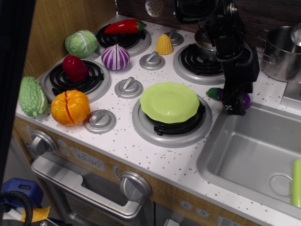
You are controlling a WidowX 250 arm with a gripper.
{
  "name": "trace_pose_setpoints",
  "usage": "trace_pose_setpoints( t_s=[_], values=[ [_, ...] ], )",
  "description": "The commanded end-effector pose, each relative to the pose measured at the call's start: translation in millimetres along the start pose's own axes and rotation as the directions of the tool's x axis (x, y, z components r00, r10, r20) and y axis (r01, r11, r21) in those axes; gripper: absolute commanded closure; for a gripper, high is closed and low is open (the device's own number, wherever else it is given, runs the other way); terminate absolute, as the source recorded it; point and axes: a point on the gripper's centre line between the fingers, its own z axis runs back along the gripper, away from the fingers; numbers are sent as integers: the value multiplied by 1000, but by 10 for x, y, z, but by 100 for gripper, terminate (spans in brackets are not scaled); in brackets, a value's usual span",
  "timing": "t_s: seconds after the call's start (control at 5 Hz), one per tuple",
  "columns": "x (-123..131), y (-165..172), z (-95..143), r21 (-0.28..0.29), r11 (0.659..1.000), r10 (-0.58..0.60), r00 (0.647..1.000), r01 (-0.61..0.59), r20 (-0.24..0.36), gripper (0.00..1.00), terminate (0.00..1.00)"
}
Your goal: Put eggplant on plate
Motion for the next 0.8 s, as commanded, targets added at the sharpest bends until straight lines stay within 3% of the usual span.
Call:
trace_pose_setpoints(
  t_s=[0.0,0.2,0.4,0.6],
  values=[
    [-23,69,40,58,998,-8,1000,7,20,0,0],
    [-18,66,12,68,998,-3,1000,2,18,100,0],
    [-19,84,57,61,998,-3,1000,2,8,100,0],
    [95,108,274,47,999,6,997,-3,-77,100,0]
  ],
)
